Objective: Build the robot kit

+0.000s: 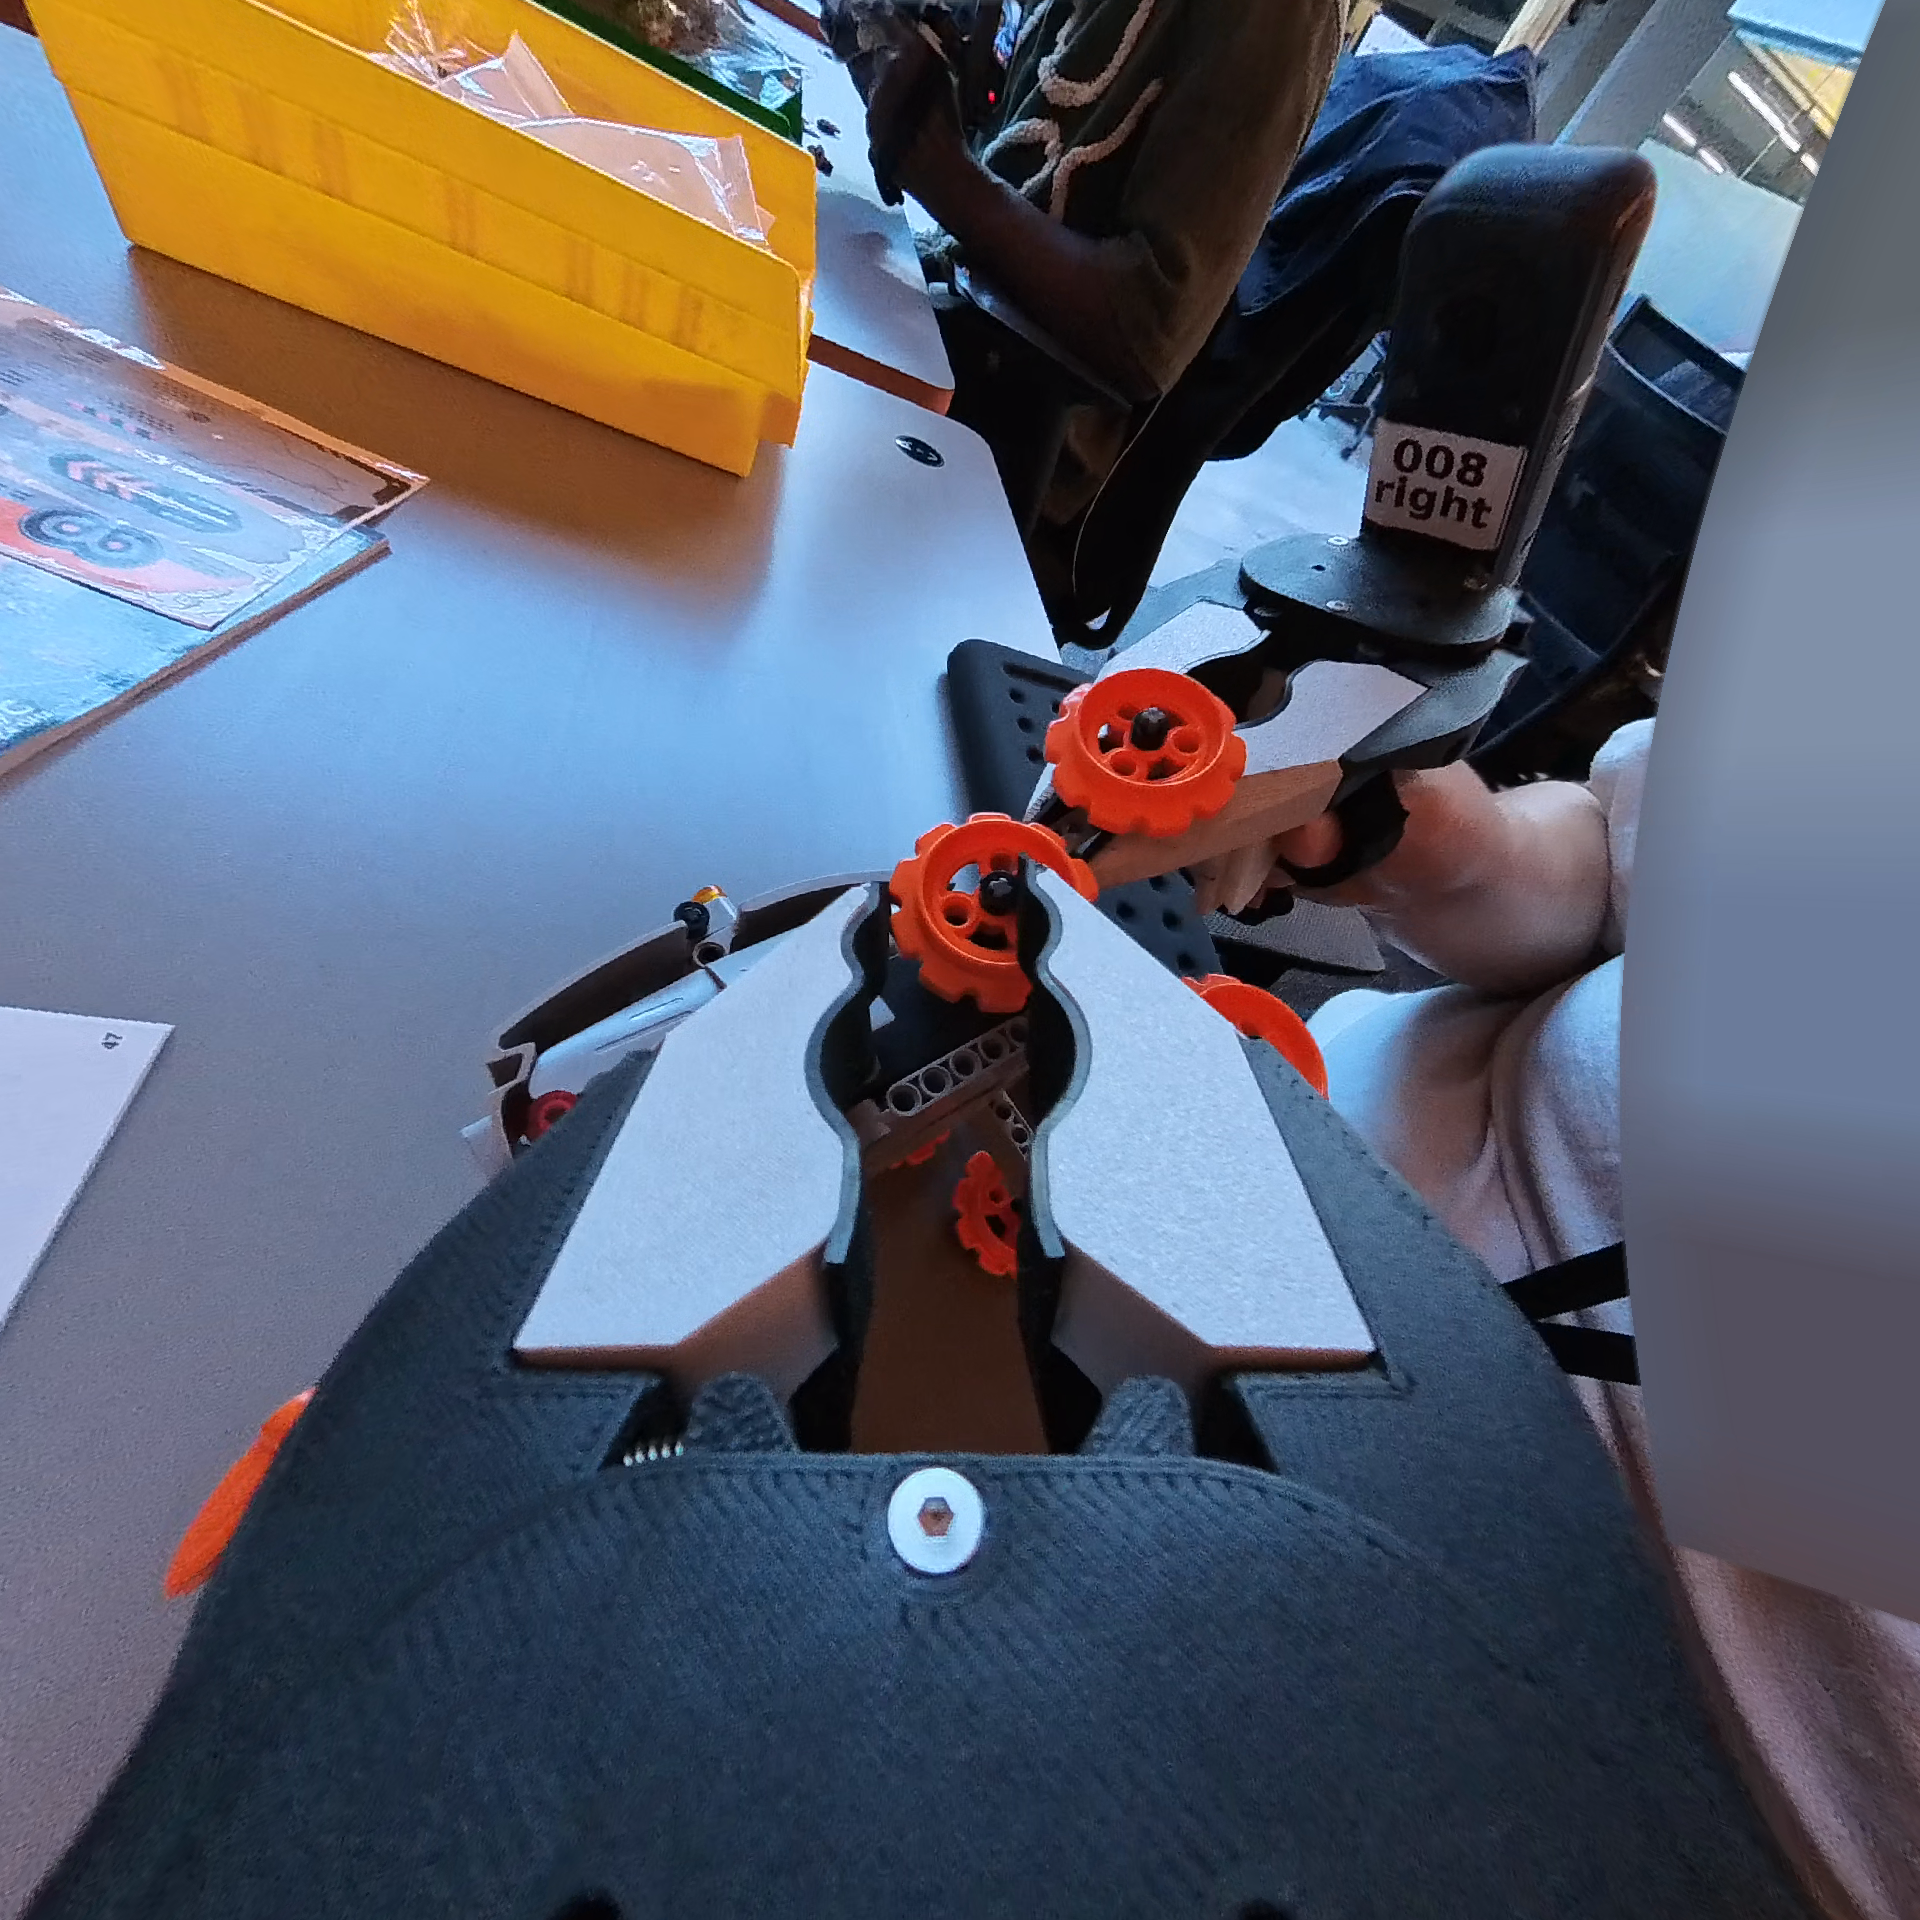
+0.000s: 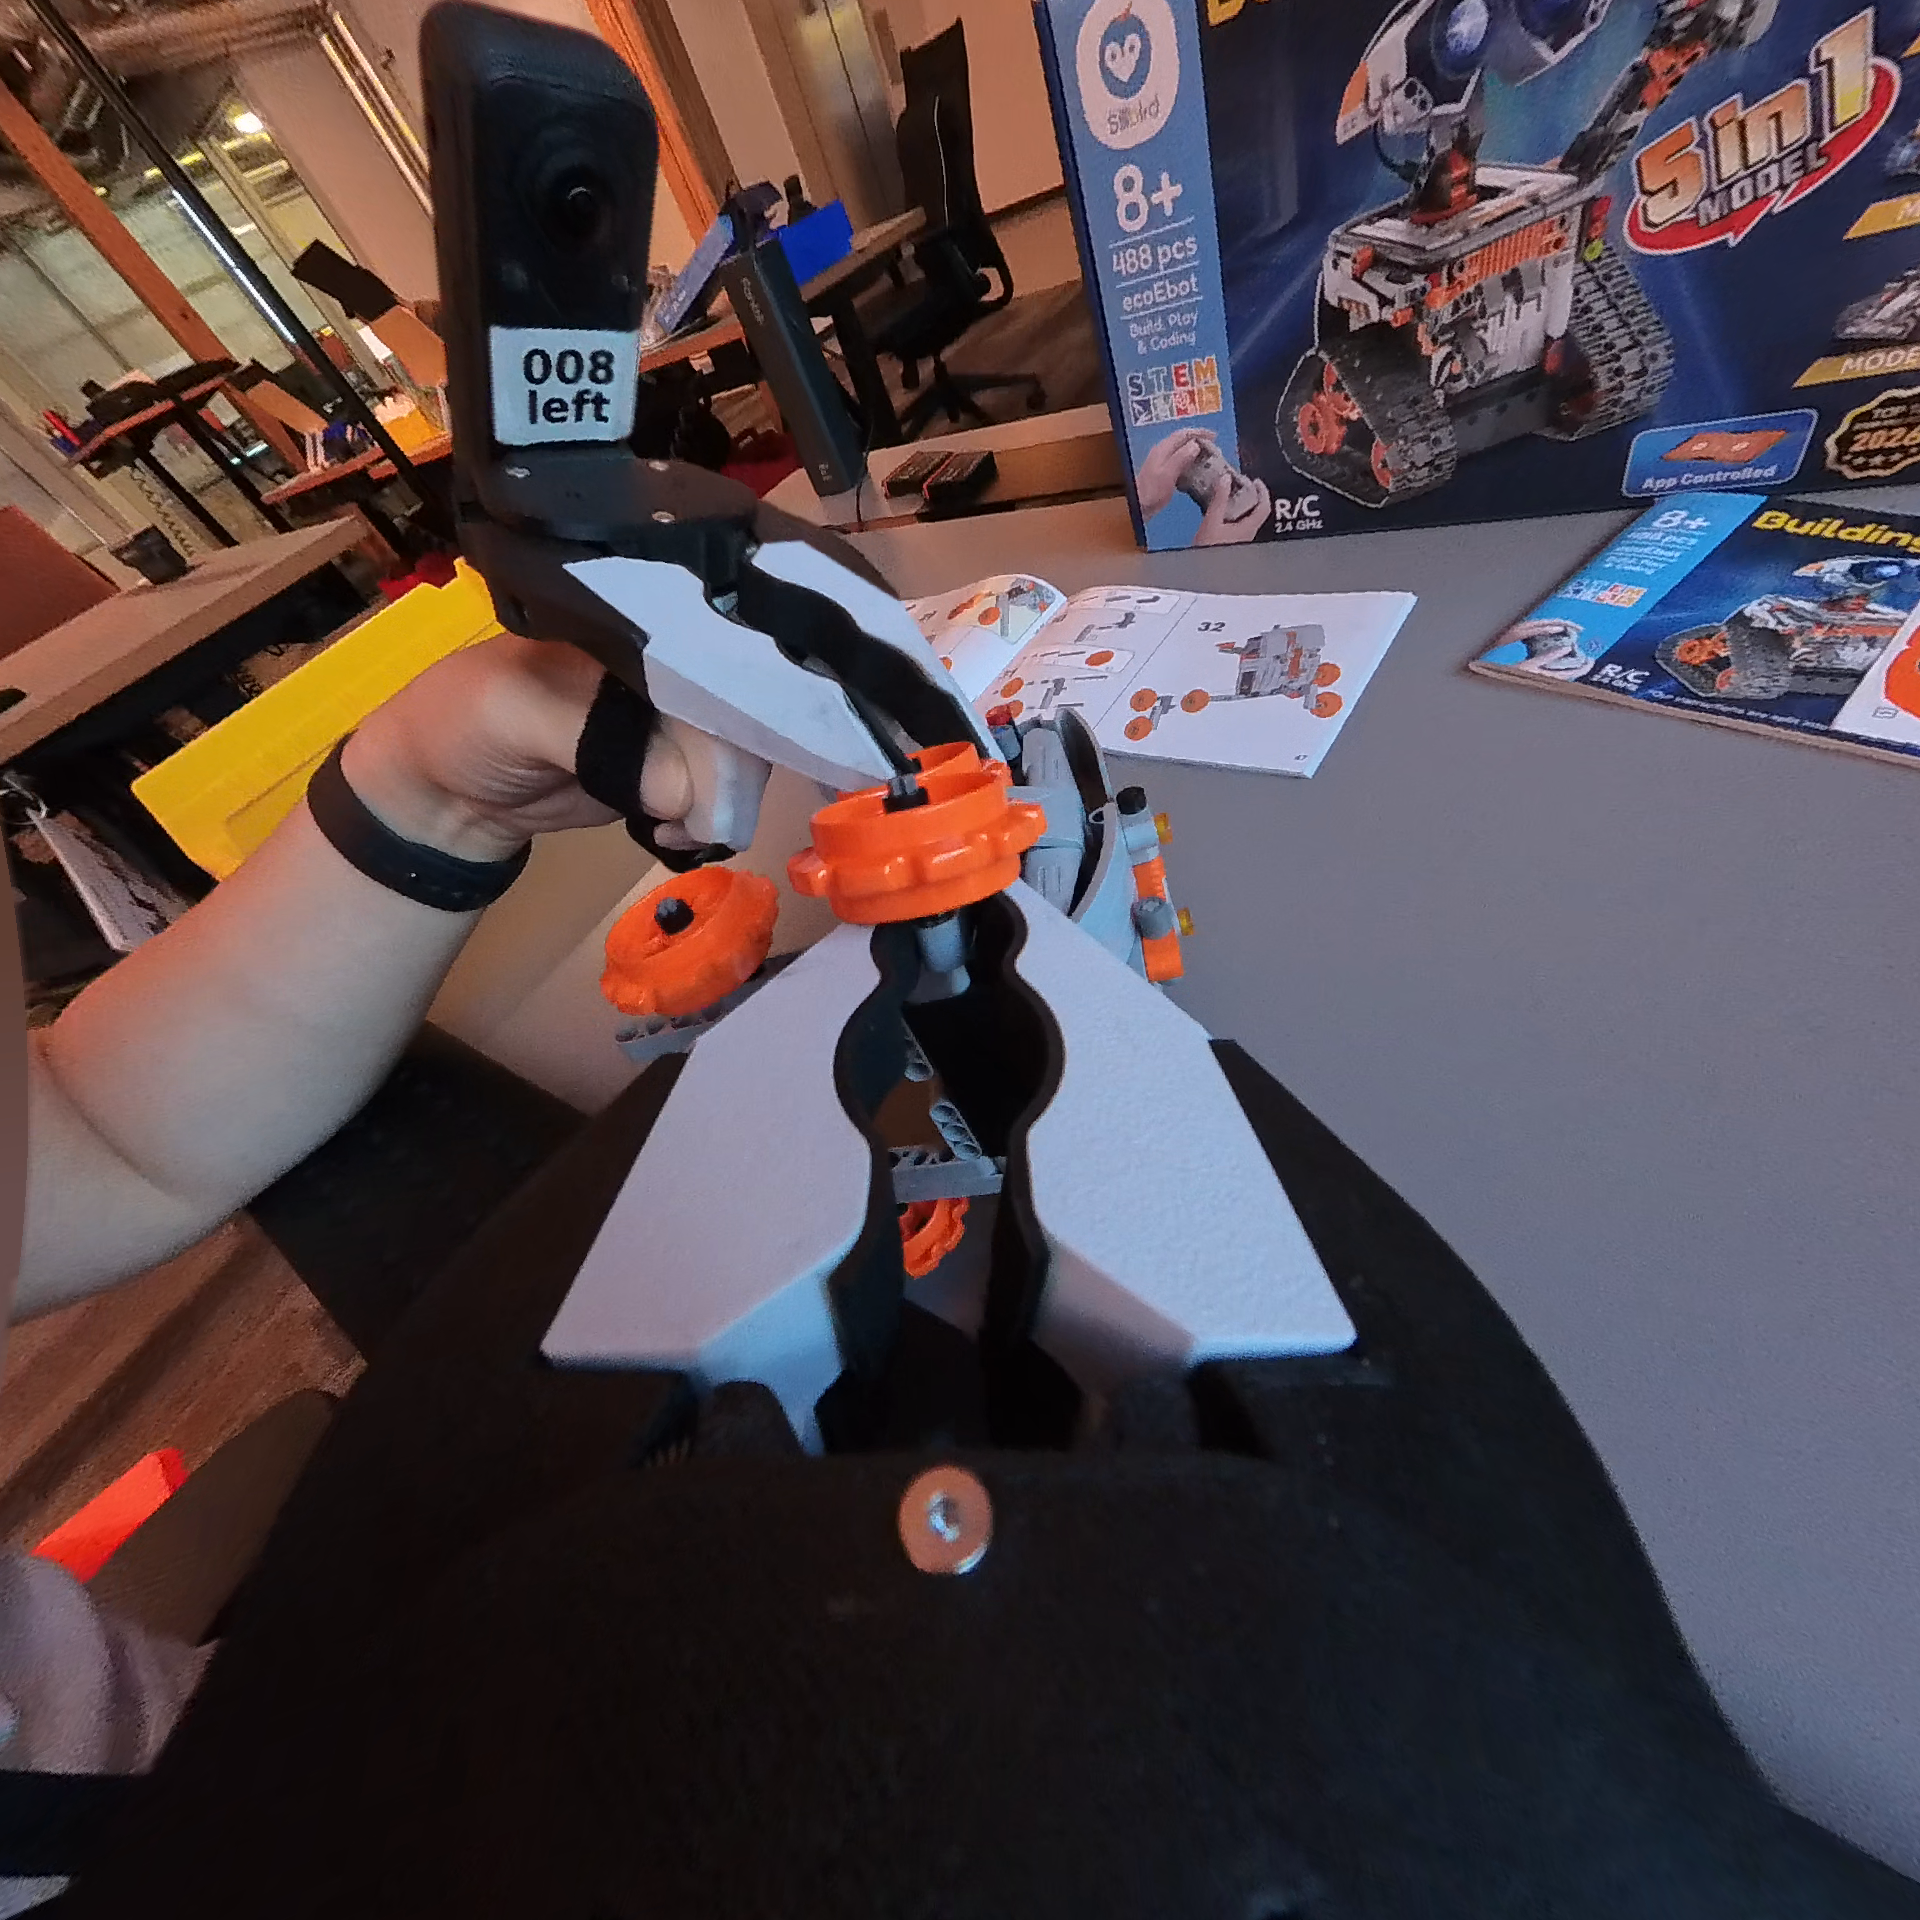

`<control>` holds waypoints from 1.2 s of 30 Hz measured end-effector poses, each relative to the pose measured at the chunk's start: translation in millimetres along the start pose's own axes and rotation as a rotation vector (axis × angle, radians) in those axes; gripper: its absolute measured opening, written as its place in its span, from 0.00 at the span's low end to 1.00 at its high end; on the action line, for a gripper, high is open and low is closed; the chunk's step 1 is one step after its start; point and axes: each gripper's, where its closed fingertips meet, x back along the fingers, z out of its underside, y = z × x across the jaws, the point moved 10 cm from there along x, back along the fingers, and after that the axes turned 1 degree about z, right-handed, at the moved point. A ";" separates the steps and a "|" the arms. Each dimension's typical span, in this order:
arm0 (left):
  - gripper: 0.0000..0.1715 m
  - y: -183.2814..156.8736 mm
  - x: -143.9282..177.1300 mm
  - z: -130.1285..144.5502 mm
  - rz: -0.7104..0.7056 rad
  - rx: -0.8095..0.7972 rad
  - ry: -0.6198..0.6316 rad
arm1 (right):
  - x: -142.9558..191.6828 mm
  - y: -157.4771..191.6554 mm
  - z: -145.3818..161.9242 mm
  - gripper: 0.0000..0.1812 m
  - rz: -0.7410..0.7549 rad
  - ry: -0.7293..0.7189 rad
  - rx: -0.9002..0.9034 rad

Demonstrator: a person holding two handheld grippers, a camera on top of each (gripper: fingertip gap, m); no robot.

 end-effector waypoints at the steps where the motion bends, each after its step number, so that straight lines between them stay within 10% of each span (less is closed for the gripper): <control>1: 0.13 0.7 0.3 0.4 0.004 0.003 -0.003 | -0.4 0.4 -0.2 0.05 0.002 0.002 -0.002; 36: 0.14 -0.5 -12.0 -1.8 0.055 0.013 -0.020 | 10.1 -9.4 21.6 0.05 -0.079 -0.145 -0.211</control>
